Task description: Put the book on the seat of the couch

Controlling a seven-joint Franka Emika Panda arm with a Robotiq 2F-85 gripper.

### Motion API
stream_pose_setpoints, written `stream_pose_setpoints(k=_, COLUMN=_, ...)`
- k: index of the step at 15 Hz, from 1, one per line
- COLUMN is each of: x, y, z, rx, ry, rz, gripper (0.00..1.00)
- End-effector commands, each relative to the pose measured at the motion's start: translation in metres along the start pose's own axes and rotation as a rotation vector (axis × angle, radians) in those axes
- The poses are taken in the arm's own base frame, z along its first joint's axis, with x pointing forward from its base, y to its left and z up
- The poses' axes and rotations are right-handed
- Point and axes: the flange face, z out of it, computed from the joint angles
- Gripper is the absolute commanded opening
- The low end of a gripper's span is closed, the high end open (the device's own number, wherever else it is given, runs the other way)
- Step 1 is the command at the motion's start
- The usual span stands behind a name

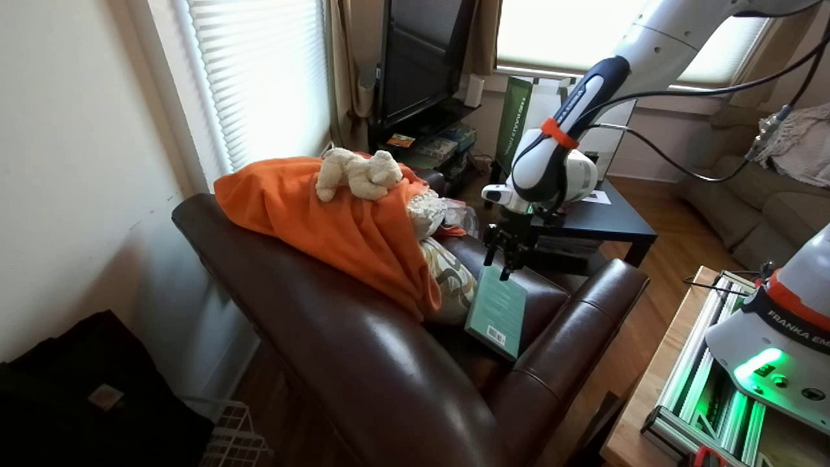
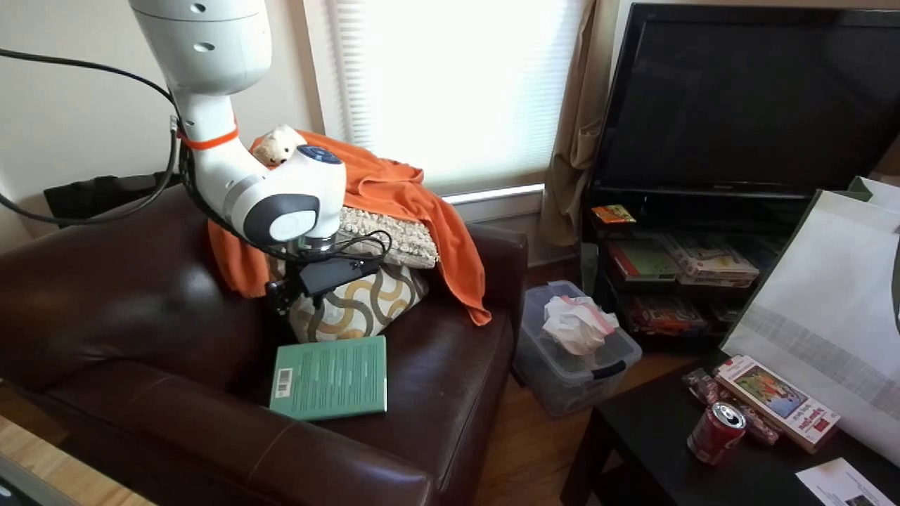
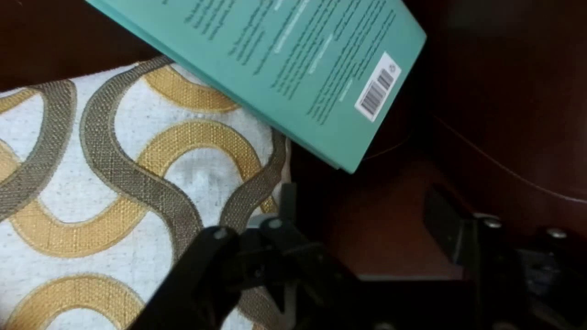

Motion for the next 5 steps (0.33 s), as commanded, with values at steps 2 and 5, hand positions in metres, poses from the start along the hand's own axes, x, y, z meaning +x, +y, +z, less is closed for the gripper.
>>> stream_pose_setpoints(k=2, x=-0.039, y=-0.055, z=-0.058, rx=-0.007, ry=-0.022, rz=-0.007, gripper=1.00)
stream_pose_setpoints(k=5, x=-0.035, y=-0.042, z=-0.053, rx=-0.002, ry=-0.018, rz=0.013, gripper=1.00)
